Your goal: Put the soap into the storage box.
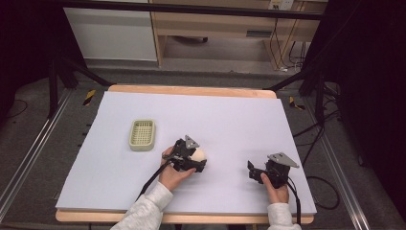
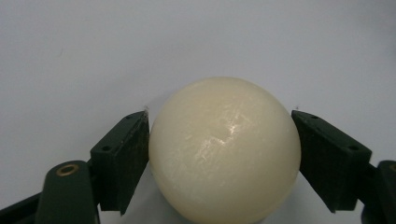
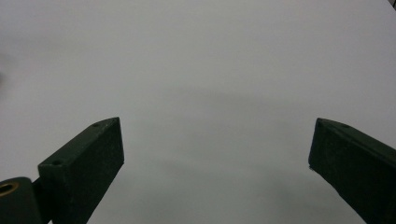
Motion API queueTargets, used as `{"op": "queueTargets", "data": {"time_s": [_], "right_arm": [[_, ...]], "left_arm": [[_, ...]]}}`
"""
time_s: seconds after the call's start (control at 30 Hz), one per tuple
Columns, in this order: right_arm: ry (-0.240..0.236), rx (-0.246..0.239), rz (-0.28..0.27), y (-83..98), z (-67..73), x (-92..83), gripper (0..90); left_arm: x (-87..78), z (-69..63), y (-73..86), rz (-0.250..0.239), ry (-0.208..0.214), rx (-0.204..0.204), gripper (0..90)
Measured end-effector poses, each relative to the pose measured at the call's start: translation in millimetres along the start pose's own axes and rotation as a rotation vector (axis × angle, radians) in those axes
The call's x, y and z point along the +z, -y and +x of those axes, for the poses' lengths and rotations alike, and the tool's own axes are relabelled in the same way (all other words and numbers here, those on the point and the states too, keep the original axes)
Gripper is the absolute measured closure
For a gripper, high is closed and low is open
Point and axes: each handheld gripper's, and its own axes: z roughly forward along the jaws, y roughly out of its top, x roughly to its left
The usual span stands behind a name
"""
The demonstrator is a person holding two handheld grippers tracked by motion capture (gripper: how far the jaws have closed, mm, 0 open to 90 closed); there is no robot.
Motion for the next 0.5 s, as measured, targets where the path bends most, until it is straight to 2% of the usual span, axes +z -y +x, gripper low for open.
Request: {"op": "queueTargets", "data": {"time_s": [0.5], "right_arm": [[-0.002, -0.001, 0.001, -0.1, -0.1, 0.1, 3.8]], "left_arm": [[4.8, -0.7, 0.8, 0.007, -0.006, -0.005, 23.7]]}}
